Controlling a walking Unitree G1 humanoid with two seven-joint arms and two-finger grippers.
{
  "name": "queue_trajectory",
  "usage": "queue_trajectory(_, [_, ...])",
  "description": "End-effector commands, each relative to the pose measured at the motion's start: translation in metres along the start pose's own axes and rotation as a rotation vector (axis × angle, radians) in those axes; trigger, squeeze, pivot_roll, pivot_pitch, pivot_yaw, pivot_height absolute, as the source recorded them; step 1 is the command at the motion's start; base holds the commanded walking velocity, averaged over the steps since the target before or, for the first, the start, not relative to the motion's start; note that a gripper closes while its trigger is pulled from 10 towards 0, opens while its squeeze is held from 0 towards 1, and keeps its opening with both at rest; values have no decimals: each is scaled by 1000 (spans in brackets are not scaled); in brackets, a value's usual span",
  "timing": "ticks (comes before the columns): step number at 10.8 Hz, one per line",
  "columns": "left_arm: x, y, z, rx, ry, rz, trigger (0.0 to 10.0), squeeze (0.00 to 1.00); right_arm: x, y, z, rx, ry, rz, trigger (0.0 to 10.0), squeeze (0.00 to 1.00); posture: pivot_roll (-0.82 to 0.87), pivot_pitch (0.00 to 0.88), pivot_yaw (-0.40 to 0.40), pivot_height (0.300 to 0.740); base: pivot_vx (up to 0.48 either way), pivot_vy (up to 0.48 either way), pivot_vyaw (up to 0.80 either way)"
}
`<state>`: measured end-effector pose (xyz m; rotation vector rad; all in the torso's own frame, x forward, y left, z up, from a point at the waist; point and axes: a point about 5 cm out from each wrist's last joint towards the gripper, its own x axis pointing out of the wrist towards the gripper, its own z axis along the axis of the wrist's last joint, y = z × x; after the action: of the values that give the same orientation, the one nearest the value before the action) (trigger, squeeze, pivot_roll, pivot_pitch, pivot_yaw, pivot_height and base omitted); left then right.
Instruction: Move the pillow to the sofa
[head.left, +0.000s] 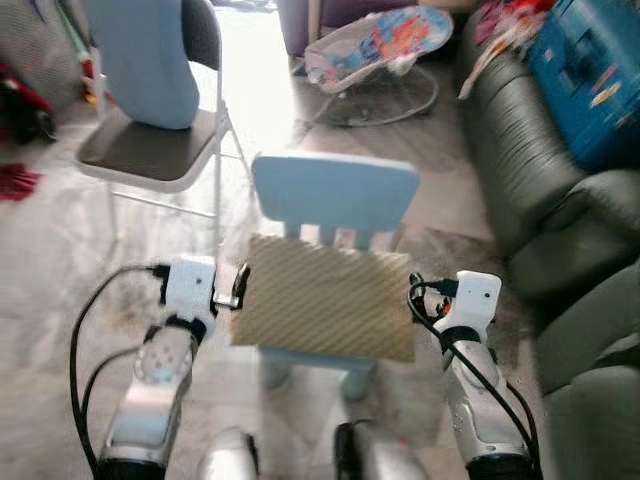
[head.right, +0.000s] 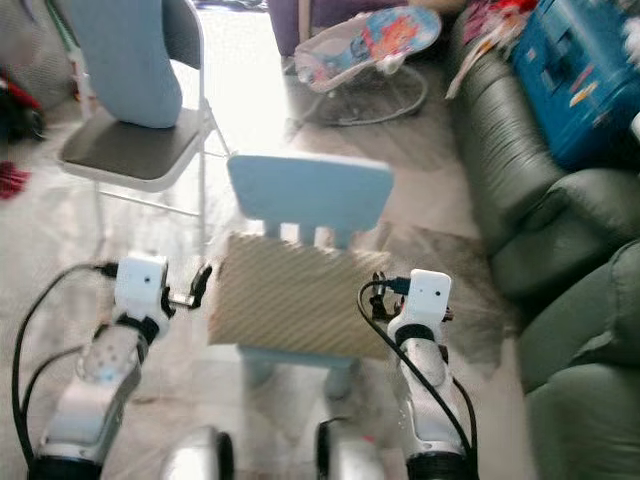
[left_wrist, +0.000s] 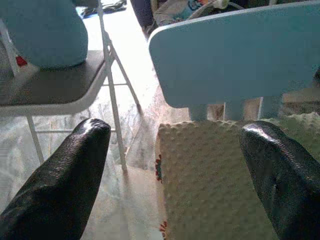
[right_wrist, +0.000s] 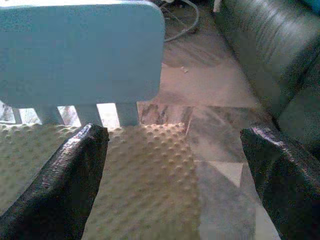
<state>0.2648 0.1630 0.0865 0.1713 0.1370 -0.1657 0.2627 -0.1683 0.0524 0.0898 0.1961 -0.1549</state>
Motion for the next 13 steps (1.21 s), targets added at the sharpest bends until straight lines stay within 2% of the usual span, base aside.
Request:
queue_trajectory(1, [1,2,3,25,2,-18,10000,0,-4,-7,-3,12,-2,-40,10000,0,45,167,43,695,0,0,0])
queue_trajectory(3, [4,2,0,34,12,-22,10000,0,-8,-12,-5,-7,3,-43,10000,0,22,169,20,695,0,0,0])
queue_trajectory(5, [0,-4,-2,8,17,-12,10000,0,-7,-16,0,-40,-1,-18,10000,0,23,164,-21,695,0,0,0])
queue_trajectory(6, [0,-2,-2,-1,18,3,10000,0,-6,-16,2,-43,-1,-16,10000,0,25,163,-26,695,0,0,0])
queue_trajectory(10, [0,7,-1,12,17,14,10000,0,-9,-12,5,-42,5,21,10000,0,20,192,-45,620,0,0,0])
queue_trajectory(13, [2,6,3,17,10,13,10000,0,-9,-14,11,-34,-3,26,10000,0,17,206,-47,616,0,0,0])
